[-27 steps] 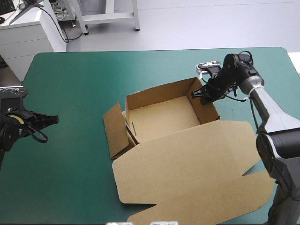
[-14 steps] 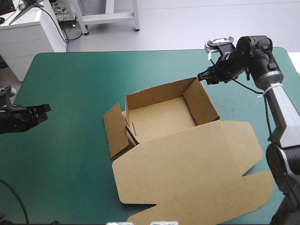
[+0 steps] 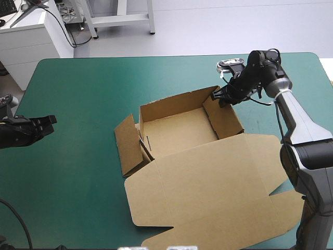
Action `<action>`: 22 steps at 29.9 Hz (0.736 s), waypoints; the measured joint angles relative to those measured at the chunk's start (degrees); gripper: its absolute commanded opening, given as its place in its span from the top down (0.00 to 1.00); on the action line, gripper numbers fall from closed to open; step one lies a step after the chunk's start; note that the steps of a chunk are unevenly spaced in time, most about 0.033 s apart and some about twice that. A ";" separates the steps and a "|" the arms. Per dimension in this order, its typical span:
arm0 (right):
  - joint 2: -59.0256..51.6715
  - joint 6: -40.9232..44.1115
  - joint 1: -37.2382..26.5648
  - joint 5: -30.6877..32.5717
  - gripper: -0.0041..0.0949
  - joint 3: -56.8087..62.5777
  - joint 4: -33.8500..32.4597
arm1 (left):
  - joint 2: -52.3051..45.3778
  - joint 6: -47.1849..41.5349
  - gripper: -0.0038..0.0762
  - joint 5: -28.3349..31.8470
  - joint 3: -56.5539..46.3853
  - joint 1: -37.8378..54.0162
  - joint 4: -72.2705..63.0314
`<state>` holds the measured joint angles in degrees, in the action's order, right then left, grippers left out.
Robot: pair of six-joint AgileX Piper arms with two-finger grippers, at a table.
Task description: Fold the box
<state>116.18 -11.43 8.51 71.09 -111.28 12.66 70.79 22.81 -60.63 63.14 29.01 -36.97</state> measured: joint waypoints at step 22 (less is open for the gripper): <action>0.71 2.76 -0.42 -0.67 0.98 3.97 1.47 | 0.31 0.01 0.96 -0.95 0.00 0.00 0.05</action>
<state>116.89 -8.67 8.09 70.42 -107.31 14.13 71.10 22.83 -61.58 63.14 29.01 -36.92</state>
